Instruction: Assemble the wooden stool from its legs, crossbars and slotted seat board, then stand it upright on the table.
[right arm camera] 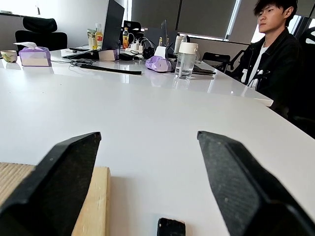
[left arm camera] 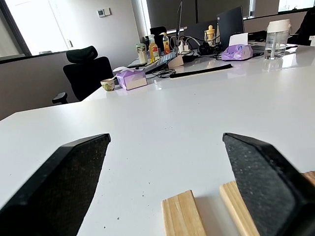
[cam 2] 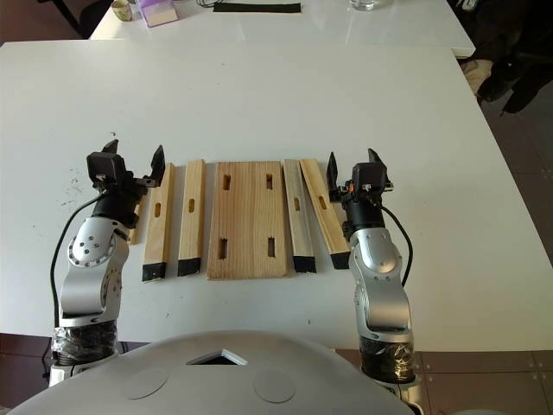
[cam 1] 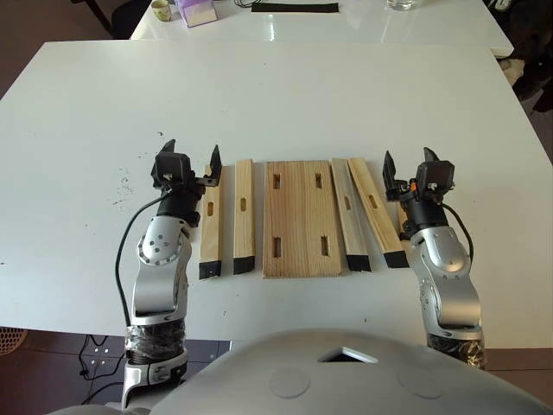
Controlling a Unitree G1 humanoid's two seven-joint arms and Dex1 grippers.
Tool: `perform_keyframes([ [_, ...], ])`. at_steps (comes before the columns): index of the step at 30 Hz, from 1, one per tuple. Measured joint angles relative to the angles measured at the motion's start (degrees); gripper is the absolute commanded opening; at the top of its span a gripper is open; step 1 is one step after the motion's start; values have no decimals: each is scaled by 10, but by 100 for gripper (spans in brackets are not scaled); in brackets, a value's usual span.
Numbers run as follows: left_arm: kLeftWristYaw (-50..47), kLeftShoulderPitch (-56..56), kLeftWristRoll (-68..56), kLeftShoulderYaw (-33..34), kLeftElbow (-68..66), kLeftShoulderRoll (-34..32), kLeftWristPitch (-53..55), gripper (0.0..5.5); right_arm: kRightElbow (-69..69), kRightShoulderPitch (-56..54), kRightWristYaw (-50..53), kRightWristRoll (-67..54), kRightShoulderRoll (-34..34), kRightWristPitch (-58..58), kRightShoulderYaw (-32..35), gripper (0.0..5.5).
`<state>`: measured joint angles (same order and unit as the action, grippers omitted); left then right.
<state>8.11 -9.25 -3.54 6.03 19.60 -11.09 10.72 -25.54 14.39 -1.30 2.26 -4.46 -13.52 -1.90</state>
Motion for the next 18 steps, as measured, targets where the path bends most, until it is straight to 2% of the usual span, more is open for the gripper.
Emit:
perform_keyframes([
  [8, 13, 41, 0, 5, -28, -19, 2, 425, 16, -19, 20, 4, 21, 3, -4, 363],
  [18, 18, 41, 0, 6, -41, -22, 3, 425, 27, -20, 27, 4, 22, 13, 1, 363],
])
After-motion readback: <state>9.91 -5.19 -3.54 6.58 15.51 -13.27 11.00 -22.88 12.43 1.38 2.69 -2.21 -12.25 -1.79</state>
